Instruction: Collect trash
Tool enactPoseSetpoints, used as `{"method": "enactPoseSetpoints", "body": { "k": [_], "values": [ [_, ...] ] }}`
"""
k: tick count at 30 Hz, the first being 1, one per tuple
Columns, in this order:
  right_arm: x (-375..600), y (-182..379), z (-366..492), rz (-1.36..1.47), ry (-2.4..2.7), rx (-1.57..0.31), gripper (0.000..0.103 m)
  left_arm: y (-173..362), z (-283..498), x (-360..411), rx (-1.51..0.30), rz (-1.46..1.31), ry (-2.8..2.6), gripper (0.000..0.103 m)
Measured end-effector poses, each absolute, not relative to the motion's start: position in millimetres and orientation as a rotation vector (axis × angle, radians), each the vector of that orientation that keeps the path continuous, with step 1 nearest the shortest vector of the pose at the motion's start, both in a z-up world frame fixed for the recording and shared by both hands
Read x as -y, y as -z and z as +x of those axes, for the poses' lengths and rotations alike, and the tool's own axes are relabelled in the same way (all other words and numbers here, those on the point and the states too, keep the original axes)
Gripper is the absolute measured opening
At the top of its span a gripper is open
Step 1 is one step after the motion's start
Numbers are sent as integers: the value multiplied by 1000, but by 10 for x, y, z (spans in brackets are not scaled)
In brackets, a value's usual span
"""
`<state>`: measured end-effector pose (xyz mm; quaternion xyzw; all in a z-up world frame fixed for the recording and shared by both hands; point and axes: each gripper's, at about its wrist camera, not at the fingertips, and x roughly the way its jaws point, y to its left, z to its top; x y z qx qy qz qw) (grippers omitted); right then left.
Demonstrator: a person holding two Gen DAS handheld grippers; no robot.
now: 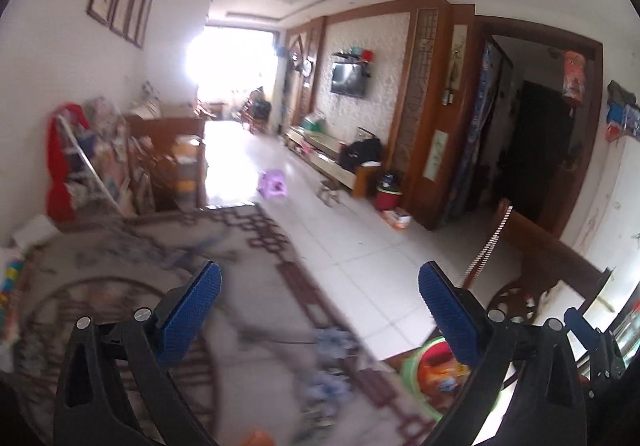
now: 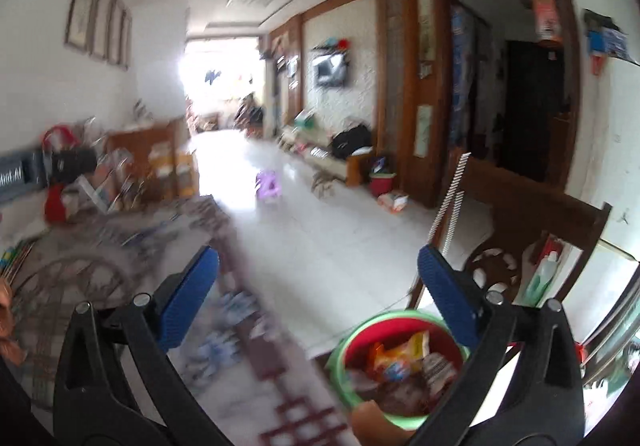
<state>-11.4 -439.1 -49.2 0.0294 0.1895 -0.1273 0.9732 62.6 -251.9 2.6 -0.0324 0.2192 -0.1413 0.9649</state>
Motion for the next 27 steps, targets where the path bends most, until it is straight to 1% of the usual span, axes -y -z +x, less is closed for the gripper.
{"method": "enactPoseSetpoints", "body": {
  "k": [5, 11, 15, 20, 27],
  "values": [
    [3841, 429, -143, 85, 199, -371, 98, -114, 427, 2058, -412, -23, 188, 95],
    [3330, 416, -232, 69, 167, -378, 98, -193, 337, 1524, -442, -56, 200, 95],
    [3154, 406, -295, 50, 167, -381, 98, -203, 276, 1255, -455, -72, 176, 95],
    [3015, 375, -361, 49, 184, -382, 98, -175, 241, 1099, -490, -111, 187, 95],
    [2939, 389, -461, 50, 204, -386, 98, -149, 158, 1037, -489, -108, 204, 95]
  ]
}}
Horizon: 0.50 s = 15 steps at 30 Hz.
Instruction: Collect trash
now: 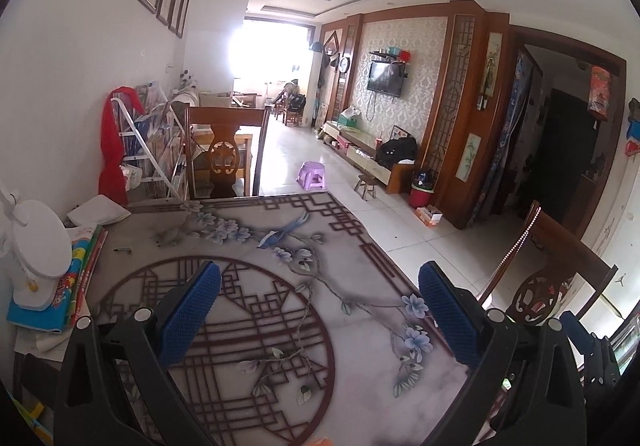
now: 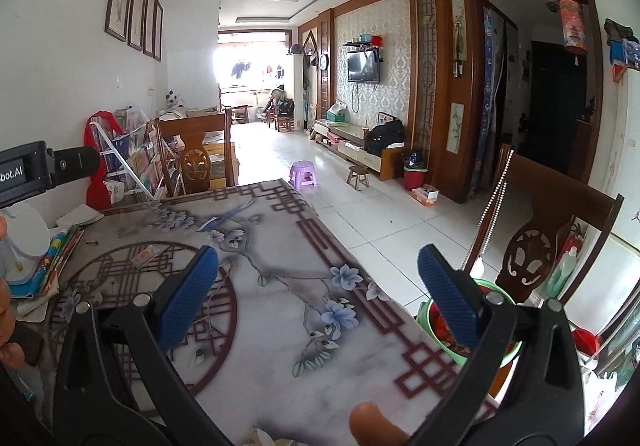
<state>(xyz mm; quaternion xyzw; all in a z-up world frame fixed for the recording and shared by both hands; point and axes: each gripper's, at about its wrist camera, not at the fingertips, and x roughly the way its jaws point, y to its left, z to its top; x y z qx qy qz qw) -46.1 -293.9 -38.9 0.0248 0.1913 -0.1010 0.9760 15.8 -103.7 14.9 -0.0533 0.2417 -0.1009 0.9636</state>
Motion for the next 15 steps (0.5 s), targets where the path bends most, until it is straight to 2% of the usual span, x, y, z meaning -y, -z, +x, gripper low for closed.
{"method": "enactPoseSetpoints", "body": {
  "k": [15],
  "values": [
    [2897, 387, -494, 45, 206, -396, 98, -193, 118, 1012, -489, -113, 215, 95]
  ]
}}
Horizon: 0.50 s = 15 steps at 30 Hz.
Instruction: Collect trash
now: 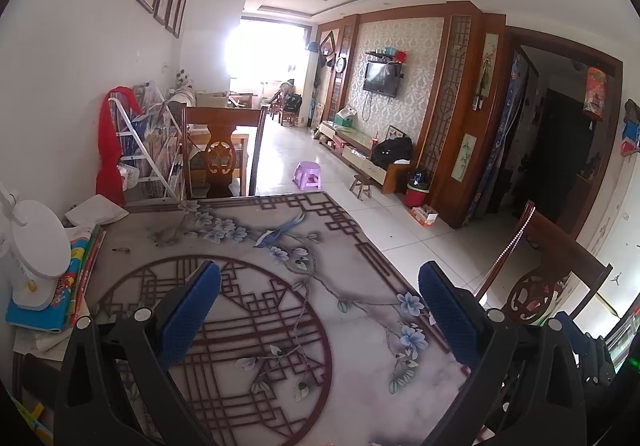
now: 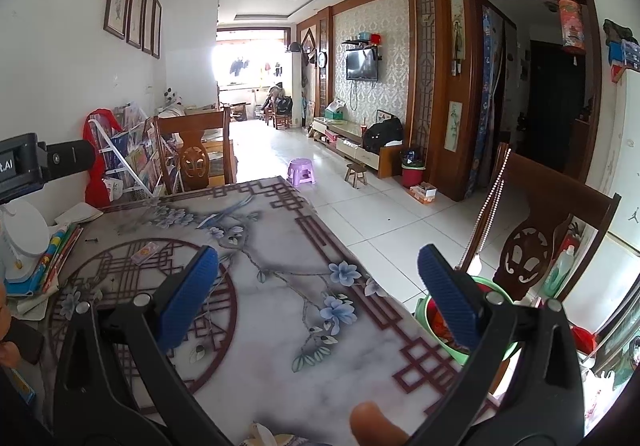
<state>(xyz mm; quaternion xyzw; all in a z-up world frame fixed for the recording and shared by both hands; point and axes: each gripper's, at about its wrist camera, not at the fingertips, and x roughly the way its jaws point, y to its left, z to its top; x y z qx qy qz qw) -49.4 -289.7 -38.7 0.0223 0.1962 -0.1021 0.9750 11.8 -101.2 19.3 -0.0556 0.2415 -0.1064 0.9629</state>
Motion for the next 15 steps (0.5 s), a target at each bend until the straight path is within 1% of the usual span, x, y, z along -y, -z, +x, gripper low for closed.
{"method": "enactPoseSetpoints", "body": {
  "k": [15],
  "values": [
    [2902, 410, -481, 44, 210, -404, 98, -154, 125, 992, -506, -124, 222, 95]
  ]
}}
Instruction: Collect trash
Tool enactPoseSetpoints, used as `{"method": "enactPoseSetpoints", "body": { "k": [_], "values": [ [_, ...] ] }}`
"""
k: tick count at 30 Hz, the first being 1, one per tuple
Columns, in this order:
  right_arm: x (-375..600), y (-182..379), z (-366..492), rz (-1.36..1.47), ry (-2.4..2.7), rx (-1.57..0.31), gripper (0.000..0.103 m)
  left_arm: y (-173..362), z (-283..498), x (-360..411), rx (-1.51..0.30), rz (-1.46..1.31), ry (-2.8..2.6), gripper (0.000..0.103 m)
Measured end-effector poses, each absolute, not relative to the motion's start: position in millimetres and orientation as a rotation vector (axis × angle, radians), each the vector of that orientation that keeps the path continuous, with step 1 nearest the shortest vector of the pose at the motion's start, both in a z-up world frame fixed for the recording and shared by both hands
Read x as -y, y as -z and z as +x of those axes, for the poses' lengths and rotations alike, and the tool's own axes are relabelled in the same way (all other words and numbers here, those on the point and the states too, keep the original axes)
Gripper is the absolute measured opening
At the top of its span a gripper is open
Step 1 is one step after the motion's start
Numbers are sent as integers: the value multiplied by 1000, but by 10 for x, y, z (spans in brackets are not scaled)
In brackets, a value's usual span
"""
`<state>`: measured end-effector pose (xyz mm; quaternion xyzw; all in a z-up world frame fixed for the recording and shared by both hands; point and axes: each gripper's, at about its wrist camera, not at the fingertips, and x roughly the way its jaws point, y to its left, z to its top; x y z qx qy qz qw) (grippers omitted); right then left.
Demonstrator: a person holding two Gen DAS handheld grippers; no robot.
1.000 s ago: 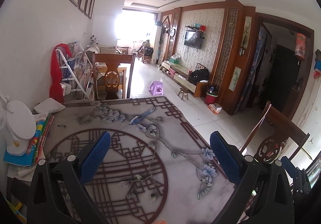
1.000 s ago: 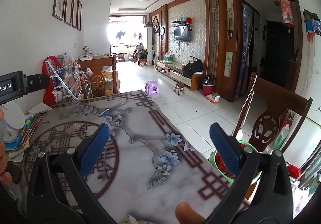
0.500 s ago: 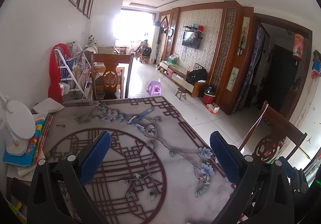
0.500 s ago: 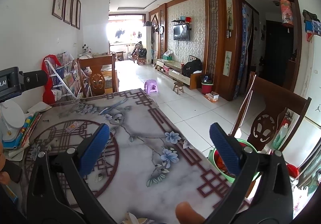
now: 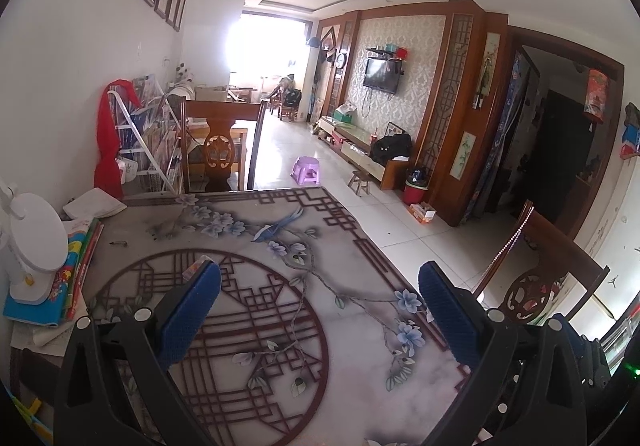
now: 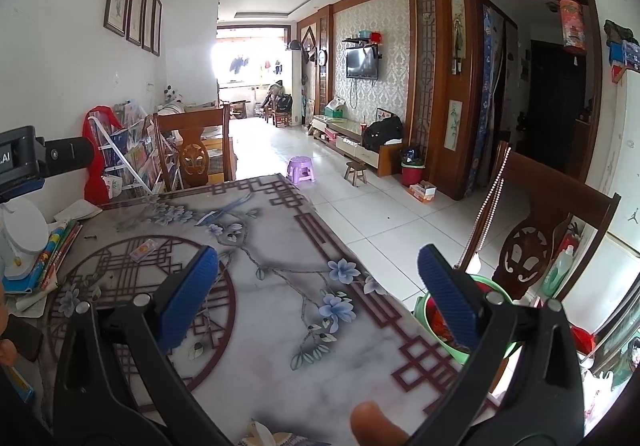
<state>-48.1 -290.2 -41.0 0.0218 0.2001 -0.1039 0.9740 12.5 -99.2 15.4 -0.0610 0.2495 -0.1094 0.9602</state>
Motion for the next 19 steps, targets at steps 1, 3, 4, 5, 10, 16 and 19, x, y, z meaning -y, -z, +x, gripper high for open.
{"method": "enactPoseSetpoints", "body": {
  "k": [1, 3, 4, 5, 10, 16, 19],
  "values": [
    [2904, 410, -480, 44, 210, -405, 98, -152, 124, 997, -506, -121, 223, 95],
    [2905, 410, -480, 44, 207, -406, 98, -140, 127, 998, -509, -119, 227, 95],
    [2906, 410, -480, 45, 206, -407, 98, -142, 125, 1000, -509, -121, 228, 95],
    [2908, 411, -478, 45, 205, -408, 98, -137, 127, 1009, -510, -121, 232, 95],
    [2914, 401, -453, 58, 204, -431, 98, -141, 120, 997, -500, -118, 245, 95],
    [2957, 282, -353, 100, 254, -493, 98, -167, 116, 979, -498, -104, 240, 95],
    [2945, 198, -311, 81, 307, -516, 98, -160, 118, 947, -510, -109, 230, 95]
  ]
}}
